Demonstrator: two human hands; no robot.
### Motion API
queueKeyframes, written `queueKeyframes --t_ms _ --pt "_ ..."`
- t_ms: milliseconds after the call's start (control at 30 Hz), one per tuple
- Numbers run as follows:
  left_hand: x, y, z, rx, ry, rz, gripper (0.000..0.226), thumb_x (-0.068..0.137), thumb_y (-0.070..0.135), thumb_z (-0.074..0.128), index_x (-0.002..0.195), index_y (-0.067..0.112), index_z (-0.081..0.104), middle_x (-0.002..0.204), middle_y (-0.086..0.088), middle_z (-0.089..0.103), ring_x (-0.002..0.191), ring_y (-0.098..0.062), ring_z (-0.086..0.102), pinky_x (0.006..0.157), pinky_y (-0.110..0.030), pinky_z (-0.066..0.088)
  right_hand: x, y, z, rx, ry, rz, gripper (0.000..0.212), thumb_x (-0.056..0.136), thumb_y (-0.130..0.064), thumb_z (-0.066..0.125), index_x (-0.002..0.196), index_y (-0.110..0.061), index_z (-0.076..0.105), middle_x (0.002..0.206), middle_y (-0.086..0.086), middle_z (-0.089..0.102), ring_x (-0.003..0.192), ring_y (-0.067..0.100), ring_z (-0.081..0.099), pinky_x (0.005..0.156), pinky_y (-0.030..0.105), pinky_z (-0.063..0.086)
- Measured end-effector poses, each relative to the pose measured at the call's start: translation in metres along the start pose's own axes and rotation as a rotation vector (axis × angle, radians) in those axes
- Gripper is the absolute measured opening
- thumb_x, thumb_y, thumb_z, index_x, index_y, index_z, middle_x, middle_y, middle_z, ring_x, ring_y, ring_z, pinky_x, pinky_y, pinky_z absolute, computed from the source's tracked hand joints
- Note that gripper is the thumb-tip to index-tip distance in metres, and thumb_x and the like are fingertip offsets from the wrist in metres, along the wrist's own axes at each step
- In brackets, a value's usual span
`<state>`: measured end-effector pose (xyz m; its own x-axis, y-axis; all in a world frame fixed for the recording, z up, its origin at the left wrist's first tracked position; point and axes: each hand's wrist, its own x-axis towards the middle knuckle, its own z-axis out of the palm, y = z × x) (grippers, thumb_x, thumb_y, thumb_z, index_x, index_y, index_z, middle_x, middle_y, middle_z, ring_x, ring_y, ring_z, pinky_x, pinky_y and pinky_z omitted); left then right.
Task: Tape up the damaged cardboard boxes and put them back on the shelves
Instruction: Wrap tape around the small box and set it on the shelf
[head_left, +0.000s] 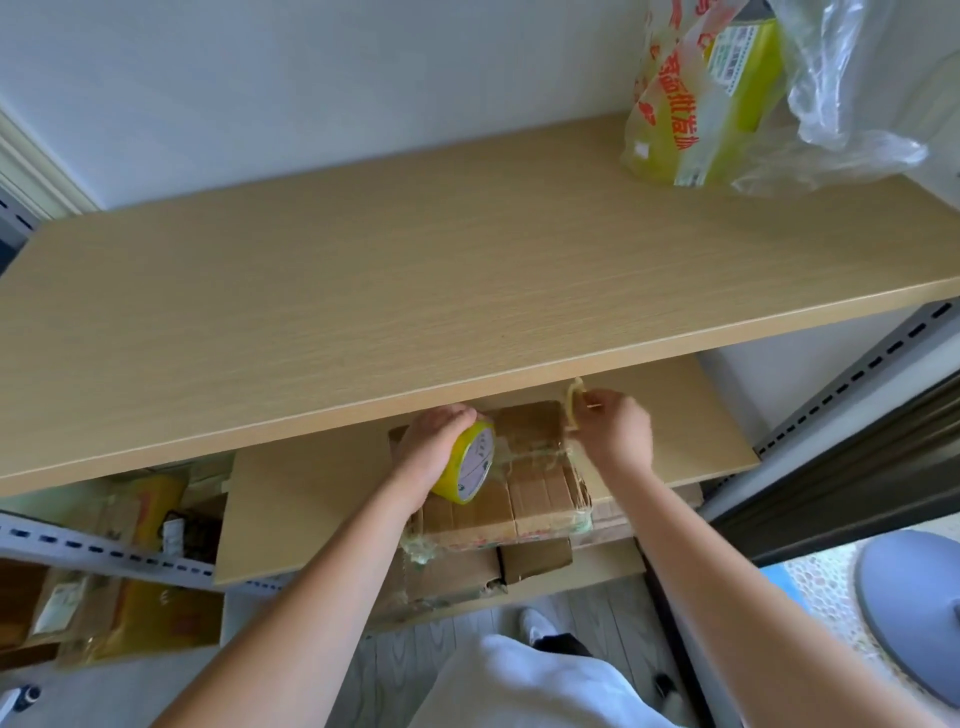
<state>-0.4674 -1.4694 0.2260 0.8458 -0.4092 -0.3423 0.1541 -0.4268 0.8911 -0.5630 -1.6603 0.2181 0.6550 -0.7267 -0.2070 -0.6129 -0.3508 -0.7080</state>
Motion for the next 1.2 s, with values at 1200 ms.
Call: queueKeyframes --t_ms 1200 --pt "-0.141 -0.067 -0.094 -0.220 0.426 0.109 0.022 0.096 0.034 0.050 0.097 0.022 0.068 0.091 0.007 0.071 0.088 -0.005 0.066 0.077 -0.020 0.048 -0.112 -0.138 0.115 -0.047 -0.769 -0.450 0.015 0.079 -0.033 0.079 0.085 -0.026 0.068 0.066 -0.015 0.067 0.064 0.000 0.065 0.052 0.009 0.043"
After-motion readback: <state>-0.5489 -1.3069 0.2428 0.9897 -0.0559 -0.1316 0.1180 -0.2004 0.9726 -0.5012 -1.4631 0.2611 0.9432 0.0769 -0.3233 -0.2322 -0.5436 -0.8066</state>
